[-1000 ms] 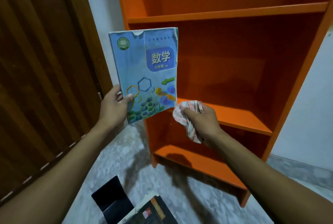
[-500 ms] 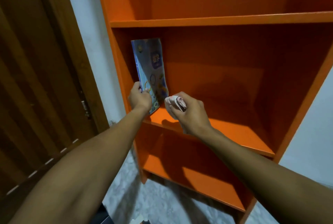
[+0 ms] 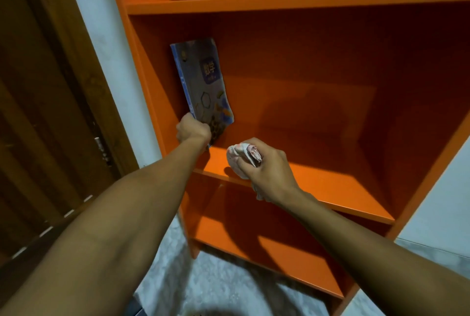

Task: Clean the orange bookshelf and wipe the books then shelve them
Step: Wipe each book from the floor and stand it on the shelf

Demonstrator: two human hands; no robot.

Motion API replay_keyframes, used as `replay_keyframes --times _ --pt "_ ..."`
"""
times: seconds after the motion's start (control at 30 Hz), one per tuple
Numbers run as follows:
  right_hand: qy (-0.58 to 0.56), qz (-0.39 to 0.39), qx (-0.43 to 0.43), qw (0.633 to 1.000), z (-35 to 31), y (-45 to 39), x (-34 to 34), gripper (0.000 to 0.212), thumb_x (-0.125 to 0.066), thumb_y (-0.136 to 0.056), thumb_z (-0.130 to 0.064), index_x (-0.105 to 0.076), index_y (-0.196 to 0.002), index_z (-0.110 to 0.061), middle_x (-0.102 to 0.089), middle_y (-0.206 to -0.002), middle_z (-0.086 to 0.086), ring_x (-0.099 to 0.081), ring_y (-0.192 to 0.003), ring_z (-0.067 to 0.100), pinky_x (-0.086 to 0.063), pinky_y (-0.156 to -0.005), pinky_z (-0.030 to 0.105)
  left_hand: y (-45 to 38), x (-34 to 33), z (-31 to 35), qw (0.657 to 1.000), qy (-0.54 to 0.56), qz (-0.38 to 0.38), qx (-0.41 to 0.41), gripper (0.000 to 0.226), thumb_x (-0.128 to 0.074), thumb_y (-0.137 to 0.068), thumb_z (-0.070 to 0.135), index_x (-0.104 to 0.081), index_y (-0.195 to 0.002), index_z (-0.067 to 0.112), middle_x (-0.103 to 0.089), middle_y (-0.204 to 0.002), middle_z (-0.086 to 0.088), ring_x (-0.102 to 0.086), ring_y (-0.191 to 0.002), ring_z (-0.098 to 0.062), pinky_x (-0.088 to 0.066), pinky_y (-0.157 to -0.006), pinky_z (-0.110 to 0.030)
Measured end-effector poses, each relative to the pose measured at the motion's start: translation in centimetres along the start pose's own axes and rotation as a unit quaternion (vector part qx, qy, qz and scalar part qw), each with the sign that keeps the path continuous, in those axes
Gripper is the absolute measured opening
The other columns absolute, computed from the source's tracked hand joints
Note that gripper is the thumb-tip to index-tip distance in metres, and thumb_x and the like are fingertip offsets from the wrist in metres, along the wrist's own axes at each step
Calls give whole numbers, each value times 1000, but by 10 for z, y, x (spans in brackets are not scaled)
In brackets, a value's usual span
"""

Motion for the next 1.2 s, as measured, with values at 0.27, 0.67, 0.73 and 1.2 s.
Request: replay_keyframes --times 0.27,0.67,0.73,1.2 --pt "8 5 -10 1000 4 -2 18 7 -66 -93 -21 -67 -99 -22 -66 -68 -9 -61 -47 1 -42 -40 19 -8 16 -5 1000 10 26 0 26 -55 -94 5 -64 -118 12 -66 -119 -14 -63 -106 -35 -50 -77 -36" --pt "1 -3 -40 999 -11 26 12 9 -69 -90 -26 -66 -95 -18 -72 -81 -5 -68 -73 8 -50 -63 31 35 46 -24 988 -130 -9 -79 33 -59 -97 30 -57 -127 14 -63 -118 -13 -60 -107 -38 -43 -75 -38" --pt "-60 -9 -102 993 -4 42 1 16 -69 -91 -26 -62 -90 -11 -69 -78 2 -66 -67 19 -49 -60 33 51 61 -34 985 -141 -2 -104 32 -55 -98 29 -55 -128 18 -65 -116 -13 -61 -103 -37 -43 -73 -37" --pt "-114 -68 -384 914 102 243 -67 33 -46 -104 -27 -61 -91 1 -66 -79 17 -65 -69 29 -52 -64 40 223 21 -354 930 -183 -302 100 18 -61 -93 24 -58 -111 21 -65 -116 -17 -64 -79 -27 -55 -71 -35"
Point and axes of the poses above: each hand's wrist, its own y-axis away from the middle knuckle, its own x-axis out of the back of the hand, z = x × y, the point moved 10 cm from there along -y, towards the middle knuckle
